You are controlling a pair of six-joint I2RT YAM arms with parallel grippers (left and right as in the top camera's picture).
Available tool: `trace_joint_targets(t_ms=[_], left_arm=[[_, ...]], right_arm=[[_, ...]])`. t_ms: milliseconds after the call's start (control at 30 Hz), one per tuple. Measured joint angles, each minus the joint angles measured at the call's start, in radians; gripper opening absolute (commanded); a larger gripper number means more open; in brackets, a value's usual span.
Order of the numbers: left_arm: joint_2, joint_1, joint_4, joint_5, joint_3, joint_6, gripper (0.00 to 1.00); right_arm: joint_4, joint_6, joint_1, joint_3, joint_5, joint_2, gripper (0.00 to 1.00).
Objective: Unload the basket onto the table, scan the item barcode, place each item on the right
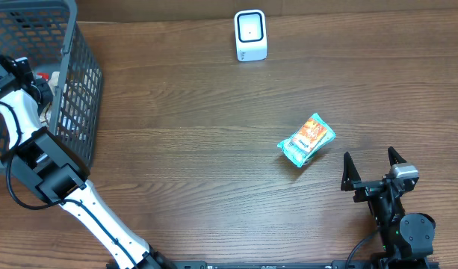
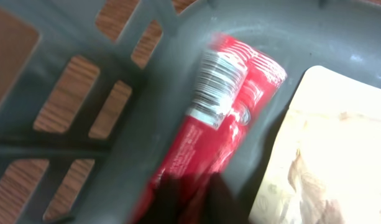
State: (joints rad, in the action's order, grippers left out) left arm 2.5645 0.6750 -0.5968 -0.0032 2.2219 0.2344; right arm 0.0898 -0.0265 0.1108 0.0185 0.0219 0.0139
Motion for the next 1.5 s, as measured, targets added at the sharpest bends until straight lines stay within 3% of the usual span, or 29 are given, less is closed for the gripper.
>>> trace_joint_targets(t_ms=[400,633,767,833,900,1267,1400,1500], left_arm=[[-0.006,-0.032,-0.169,-0.060,0.039,-0.275,0.04],[-0.018,-0.046,-0.230,-0.102,0.038,-0.357,0.04],[-0.028,-0.047,-0.270,-0.106,0.039,-0.374,0.11],[-0.037,-0.050,-0.288,-0.105,0.034,-0.381,0.20],[-0.046,-0.052,-0.303,-0.100,0.026,-0.385,0.36],[-0.074,-0.051,-0.380,-0.004,0.012,-0.390,0.63],[-0.092,-0.051,-0.409,0.019,0.011,-0.374,0.86],[-0.117,-0.051,-0.410,0.028,0.010,-0.360,0.88]], right_arm=[[0.000,0.000,0.000,0.000,0.000,0.000,1.00],[0.000,0.000,0.000,0.000,0.000,0.000,1.00],[0.000,0.000,0.000,0.000,-0.001,0.000,1.00],[0.000,0.000,0.000,0.000,0.000,0.000,1.00],[0.000,0.000,0.000,0.000,0.000,0.000,1.00],[0.000,0.000,0.000,0.000,0.000,0.000,1.00],[0.000,0.000,0.000,0.000,0.000,0.000,1.00],[0.000,0.000,0.000,0.000,0.000,0.000,1.00]])
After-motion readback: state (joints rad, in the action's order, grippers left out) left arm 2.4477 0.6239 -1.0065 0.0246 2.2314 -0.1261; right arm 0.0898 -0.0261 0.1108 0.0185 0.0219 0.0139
